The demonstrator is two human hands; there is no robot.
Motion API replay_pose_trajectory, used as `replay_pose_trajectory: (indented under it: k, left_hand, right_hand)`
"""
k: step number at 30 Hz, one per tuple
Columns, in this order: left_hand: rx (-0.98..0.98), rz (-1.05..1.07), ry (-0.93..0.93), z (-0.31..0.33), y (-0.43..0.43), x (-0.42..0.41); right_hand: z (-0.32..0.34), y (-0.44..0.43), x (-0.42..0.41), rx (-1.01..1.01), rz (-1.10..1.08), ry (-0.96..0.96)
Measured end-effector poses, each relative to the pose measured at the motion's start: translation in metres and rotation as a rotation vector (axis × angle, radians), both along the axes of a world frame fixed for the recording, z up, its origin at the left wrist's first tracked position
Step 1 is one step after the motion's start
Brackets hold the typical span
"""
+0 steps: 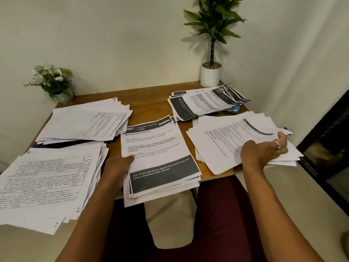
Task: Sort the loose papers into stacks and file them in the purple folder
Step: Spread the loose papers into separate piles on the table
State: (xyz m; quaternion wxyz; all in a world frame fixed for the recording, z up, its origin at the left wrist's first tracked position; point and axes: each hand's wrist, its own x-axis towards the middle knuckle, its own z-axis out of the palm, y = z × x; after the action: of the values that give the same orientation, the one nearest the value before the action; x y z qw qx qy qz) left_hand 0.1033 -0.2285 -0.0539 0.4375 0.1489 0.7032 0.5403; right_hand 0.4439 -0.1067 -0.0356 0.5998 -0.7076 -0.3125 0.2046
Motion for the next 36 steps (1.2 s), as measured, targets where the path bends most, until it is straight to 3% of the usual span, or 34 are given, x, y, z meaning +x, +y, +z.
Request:
replay_pose_trajectory:
  k: [3, 6, 8, 11, 15, 20, 26, 36]
  left_hand:
    - [0.002, 0.003, -0.006, -0.001, 0.0, 0.0]
    - [0.004, 0.005, -0.007, 0.001, 0.0, 0.0]
    - [0.005, -0.004, -0.011, 0.002, -0.001, 0.001]
    - [0.018, -0.02, -0.005, 0.004, -0.002, 0.004]
    - [0.037, -0.025, 0.057, 0.004, -0.004, 0.005]
    - [0.042, -0.04, 0.078, -0.001, -0.005, 0.002]
    - [0.004, -0.066, 0.136, -0.003, -0.007, 0.001]
    - [0.049, -0.047, 0.111, 0.0, -0.009, 0.003]
  right_hand:
    - [-0.004, -0.005, -0.005, -0.034, -0.054, -0.272]
    - [-0.002, -0.008, -0.015, 0.079, 0.048, -0.38]
    - [0.004, -0.009, -0.028, 0.128, 0.274, -0.361]
    - [0.01, -0.013, -0.057, 0.03, 0.726, -0.285]
    - [0.001, -0.013, -0.098, -0.141, 1.03, -0.394]
    - [-0.006, -0.007, -0.127, -0.197, 1.031, -0.472]
    - [-0.011, -0.004, -0.134, -0.097, 0.947, -0.49]
    - [-0.01, 0.006, -0.131, -0.219, 1.059, -0.317]
